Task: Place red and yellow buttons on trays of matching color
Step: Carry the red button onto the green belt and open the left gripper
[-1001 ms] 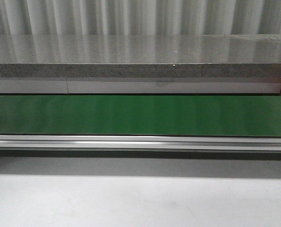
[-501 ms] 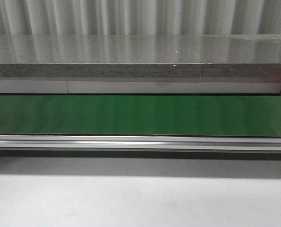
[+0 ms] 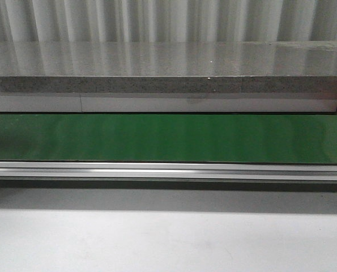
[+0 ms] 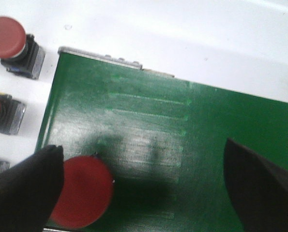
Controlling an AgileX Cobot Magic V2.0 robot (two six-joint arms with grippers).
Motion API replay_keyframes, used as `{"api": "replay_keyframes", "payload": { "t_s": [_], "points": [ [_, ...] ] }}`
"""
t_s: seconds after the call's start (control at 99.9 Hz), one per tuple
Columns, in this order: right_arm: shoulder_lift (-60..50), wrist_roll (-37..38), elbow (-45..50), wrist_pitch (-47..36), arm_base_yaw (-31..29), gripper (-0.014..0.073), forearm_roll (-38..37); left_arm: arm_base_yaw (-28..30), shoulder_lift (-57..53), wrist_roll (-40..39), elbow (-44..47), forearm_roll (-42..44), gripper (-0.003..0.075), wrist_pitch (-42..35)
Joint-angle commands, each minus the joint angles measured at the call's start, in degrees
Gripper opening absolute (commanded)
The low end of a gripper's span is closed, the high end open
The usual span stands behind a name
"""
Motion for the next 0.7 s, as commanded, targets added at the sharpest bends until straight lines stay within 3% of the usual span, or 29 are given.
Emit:
{"api": "replay_keyframes", "payload": {
  "t_s": [0.0, 0.361, 0.691],
  "points": [
    [-1.1, 0.0, -1.2, -4.7, -0.4, -0.0059, -0.6, -0.4, -3.1, 0.1, -3.9, 0.9, 0.0639, -1.3],
    [-1.1, 0.0, -1.2, -4.7, -0.4, -0.0059, -0.6, -0.4, -10.5, -3.6, -4.3, 10.4, 0.0639, 3.8],
    [-1.1, 0.0, -1.2, -4.7, -0.4, -0.0059, -0.6, -0.4, -18.8, -14.9, 8.4, 17.1, 0.0639, 3.5]
  ]
}}
